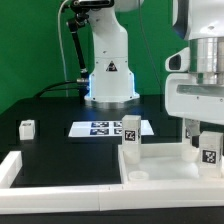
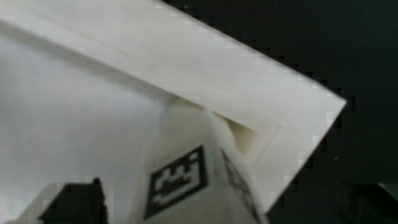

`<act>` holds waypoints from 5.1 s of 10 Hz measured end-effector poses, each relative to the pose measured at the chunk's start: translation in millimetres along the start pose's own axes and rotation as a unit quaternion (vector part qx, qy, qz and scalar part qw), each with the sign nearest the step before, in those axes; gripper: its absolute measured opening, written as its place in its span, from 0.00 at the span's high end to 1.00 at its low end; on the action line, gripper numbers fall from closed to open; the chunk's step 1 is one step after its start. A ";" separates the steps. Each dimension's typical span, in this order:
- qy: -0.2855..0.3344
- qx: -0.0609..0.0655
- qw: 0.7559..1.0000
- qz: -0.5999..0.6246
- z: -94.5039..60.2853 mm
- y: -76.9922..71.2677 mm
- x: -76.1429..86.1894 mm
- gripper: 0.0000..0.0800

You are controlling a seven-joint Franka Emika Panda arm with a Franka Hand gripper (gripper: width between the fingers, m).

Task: Assemble square table

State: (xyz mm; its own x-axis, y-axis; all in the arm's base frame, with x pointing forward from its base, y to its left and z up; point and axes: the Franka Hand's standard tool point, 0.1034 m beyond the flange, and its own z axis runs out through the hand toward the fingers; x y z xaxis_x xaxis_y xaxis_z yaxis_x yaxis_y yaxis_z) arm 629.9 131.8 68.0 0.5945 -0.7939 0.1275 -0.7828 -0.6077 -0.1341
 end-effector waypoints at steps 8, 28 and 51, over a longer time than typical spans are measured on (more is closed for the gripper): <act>0.002 -0.001 0.997 0.083 4.0 8.5 -0.5 0.63; -0.060 -0.010 0.860 0.506 -40.0 37.1 29.3 0.19; -0.028 0.018 0.999 0.041 -65.1 191.9 83.4 0.19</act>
Offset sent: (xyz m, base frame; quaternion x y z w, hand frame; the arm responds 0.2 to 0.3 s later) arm 0.0000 0.0000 0.0000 0.0000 0.0000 0.0650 0.9979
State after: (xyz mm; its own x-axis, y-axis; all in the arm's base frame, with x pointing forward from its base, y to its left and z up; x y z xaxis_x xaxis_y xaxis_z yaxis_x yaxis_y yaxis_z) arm 517.3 -49.8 116.9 0.5383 -0.8406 0.0600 -0.8229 -0.5397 -0.1778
